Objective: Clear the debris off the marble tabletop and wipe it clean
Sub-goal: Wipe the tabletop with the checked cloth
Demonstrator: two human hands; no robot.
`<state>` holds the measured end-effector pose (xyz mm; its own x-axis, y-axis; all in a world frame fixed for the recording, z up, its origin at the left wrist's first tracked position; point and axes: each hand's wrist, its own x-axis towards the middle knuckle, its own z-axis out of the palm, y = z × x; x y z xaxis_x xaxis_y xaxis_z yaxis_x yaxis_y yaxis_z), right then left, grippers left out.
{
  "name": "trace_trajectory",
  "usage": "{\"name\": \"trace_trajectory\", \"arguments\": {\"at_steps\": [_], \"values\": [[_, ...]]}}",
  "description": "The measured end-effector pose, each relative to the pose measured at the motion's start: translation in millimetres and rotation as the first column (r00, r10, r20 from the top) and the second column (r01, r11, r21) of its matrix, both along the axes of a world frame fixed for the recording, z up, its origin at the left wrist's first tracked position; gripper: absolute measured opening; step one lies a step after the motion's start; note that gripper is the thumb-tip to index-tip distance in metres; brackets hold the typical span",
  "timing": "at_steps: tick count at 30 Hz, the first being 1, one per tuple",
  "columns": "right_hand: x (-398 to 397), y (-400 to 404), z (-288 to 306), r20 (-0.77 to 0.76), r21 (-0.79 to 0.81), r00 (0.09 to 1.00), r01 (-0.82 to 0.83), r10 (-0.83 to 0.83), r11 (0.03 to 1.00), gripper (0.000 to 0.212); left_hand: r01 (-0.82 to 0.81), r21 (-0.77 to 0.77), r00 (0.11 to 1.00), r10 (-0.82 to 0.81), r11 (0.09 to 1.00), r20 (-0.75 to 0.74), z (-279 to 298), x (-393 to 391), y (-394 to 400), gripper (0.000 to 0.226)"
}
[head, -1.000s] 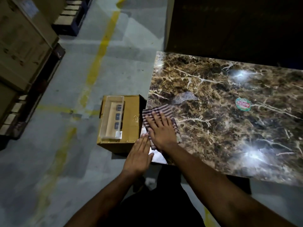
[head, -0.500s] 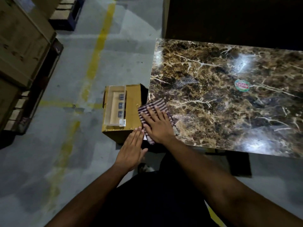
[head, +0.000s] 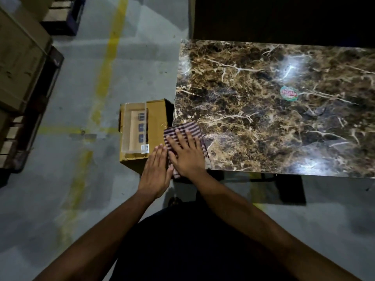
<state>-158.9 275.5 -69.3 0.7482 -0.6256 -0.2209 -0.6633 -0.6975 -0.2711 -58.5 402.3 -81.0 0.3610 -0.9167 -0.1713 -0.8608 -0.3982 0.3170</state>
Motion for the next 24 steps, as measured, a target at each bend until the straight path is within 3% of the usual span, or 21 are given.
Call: {"name": "trace_trajectory", "arguments": {"at_steps": [2,7,11,15,18,21,24], "values": [[-9,-31,-1,-0.027,-0.029,0.998,0.05,-0.051,0.998,0.061,0.04,-0.013,0.999,-0.04,0.999,0.014,3,4,-7,0.071],[-81,-61,-5,-0.024,-0.049,0.926,0.375,-0.376,0.926,0.063,0.09,-0.004,0.996,-0.09,0.996,0.025,9,1,-35,0.071],[-72,-20,-6,-0.017,-0.036,0.948,0.318,-0.318,0.948,0.066,0.114,0.016,0.993,-0.114,0.993,0.031,7,-13,-60,0.066],[-48,-77,-4,-0.013,-0.047,0.989,0.149,-0.15,0.988,0.063,0.13,0.015,0.991,-0.13,0.991,0.019,4,-14,-88,0.065],[-67,-119,-6,-0.028,-0.067,0.956,0.291,-0.293,0.954,0.062,0.12,0.01,0.993,-0.12,0.993,-0.004,6,-10,-109,0.065],[-85,-108,-6,-0.009,-0.063,0.909,0.415,-0.416,0.908,0.063,0.06,-0.004,0.998,-0.06,0.998,0.004,7,-7,-129,0.065],[-73,-79,-2,-0.02,-0.015,0.936,0.351,-0.352,0.936,0.063,0.025,0.0,1.0,-0.025,1.0,-0.004,7,-7,-150,0.064]]}}
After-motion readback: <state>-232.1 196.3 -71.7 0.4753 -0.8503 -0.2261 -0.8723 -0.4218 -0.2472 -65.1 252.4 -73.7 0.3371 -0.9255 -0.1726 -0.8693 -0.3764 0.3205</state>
